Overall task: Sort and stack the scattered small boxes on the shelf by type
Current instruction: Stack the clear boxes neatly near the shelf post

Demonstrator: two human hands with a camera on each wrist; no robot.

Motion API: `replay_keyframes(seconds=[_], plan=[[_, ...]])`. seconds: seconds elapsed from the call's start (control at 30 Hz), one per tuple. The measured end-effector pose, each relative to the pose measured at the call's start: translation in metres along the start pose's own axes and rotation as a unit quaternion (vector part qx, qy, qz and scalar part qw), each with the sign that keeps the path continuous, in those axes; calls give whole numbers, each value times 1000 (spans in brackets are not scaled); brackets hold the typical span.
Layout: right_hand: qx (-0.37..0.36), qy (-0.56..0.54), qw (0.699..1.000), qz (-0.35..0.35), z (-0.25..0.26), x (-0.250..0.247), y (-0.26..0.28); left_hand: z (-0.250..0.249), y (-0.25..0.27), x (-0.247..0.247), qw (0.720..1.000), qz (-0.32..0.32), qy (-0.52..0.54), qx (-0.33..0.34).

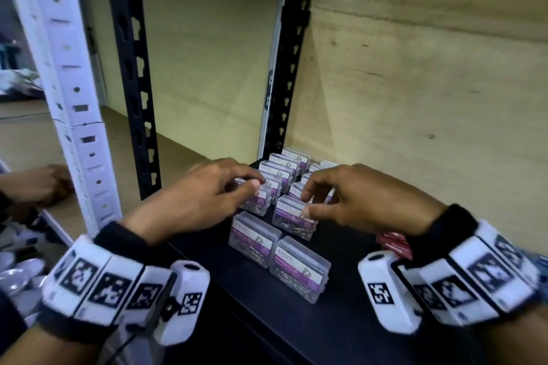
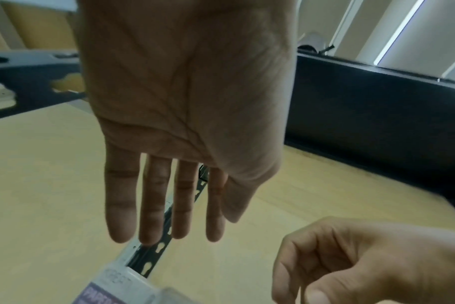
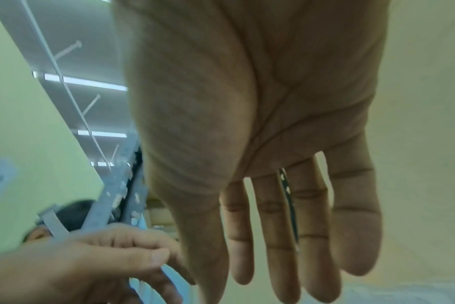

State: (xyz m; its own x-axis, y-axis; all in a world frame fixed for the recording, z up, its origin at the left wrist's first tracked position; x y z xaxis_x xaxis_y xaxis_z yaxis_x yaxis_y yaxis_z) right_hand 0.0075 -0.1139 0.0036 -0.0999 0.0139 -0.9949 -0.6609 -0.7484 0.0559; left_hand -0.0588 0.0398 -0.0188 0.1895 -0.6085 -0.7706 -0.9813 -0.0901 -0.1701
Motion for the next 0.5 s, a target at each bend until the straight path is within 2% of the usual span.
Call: replay_keyframes(seconds=[0.07,0.3,0.5], plan=[[4,12,1000,-2,-3,0,-14,3,-12,-3,999,13,-30,-5],[24,34,998,47,-9,20,-35,24,-30,23,981,127,-124,-74],[22,14,998,60,-13,26,-26,28,-25,26,978,134,-139,-83]])
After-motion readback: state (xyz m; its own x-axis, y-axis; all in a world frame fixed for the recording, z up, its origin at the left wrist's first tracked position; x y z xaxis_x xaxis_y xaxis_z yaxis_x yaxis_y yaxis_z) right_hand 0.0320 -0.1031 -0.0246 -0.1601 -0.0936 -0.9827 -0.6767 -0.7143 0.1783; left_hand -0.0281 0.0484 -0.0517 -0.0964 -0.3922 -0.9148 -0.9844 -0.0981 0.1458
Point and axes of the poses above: each hand's wrist, its own y-axis away from the middle knuckle, its own x-axis out of the palm, z = x × y, the point moved 9 cm from there along -y, towards the middle knuckle, and after that the axes turned 6 degrees about y, right-handed, at the moved point
